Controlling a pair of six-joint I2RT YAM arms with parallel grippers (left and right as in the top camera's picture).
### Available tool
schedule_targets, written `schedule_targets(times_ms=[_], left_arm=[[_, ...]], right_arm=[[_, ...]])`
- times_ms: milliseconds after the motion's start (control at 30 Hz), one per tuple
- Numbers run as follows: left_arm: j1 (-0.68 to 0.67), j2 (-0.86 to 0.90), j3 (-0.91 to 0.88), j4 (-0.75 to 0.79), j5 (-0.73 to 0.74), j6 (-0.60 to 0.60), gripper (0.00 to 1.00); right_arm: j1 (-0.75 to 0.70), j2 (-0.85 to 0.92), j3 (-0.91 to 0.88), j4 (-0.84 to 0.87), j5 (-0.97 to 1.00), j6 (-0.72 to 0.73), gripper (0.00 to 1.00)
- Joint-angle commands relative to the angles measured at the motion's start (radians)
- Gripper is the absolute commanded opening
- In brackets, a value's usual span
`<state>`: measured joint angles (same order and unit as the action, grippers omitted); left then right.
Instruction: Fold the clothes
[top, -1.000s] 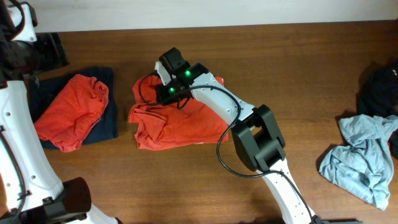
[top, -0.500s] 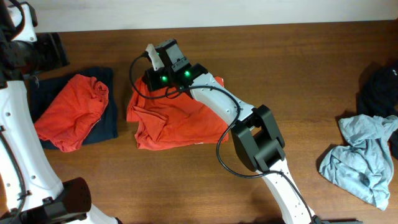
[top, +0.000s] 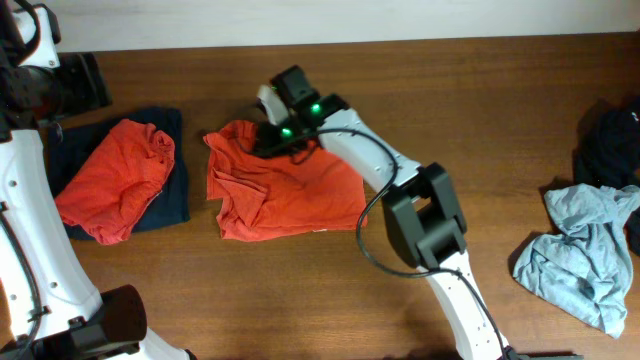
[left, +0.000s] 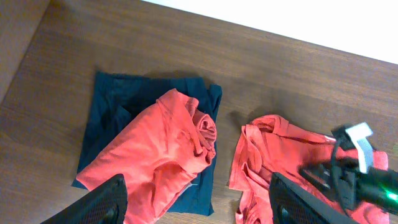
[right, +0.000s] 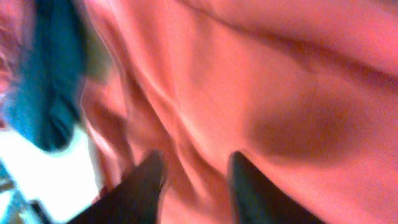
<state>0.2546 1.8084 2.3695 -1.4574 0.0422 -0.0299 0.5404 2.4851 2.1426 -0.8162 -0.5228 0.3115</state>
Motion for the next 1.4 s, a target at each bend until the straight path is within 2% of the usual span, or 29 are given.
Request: schedule_targets(times_ms=[0,133,533,733,867,1000,1100,1367], left_arm=[[0.003,0.009,0.003,0.002,0.008,0.001,0.72],[0.003,0.009,0.003,0.001,0.008,0.001,0.73],[0.003,0.009,0.003,0.001,0.007,0.001,0.73],[0.003,0.009,0.003,0.002,0.007,0.001,0.73],[0.003,0.009,0.003,0.002,0.007,0.001,0.73],[0.003,0.009,0.003,0.001,0.007,0.001,0.73],[0.003,0.009,0.003,0.002,0.007,0.001,0.73],[0.003,0.009,0.003,0.006,0.007,0.001,0.73]], right_arm=[[-0.031,-0.054,0.003,-0.136,-0.039,-0.12,0.25],[0.004,-0.053,0.003,-0.293,-0.038,-0.208,0.16],[0.177,-0.053,0.003,-0.296,0.003,-0.235,0.16],[0.244,-0.068,0.003,-0.294,-0.058,-0.436,0.17],[0.28,-0.09,0.003,-0.28,-0.046,-0.518,0.18],[0.289,-0.124,0.004,-0.293,0.092,-0.504,0.17],[0.256,-0.174,0.005,-0.303,0.231,-0.419,0.11],[0.151,-0.131,0.004,-0.28,0.227,-0.307,0.07]])
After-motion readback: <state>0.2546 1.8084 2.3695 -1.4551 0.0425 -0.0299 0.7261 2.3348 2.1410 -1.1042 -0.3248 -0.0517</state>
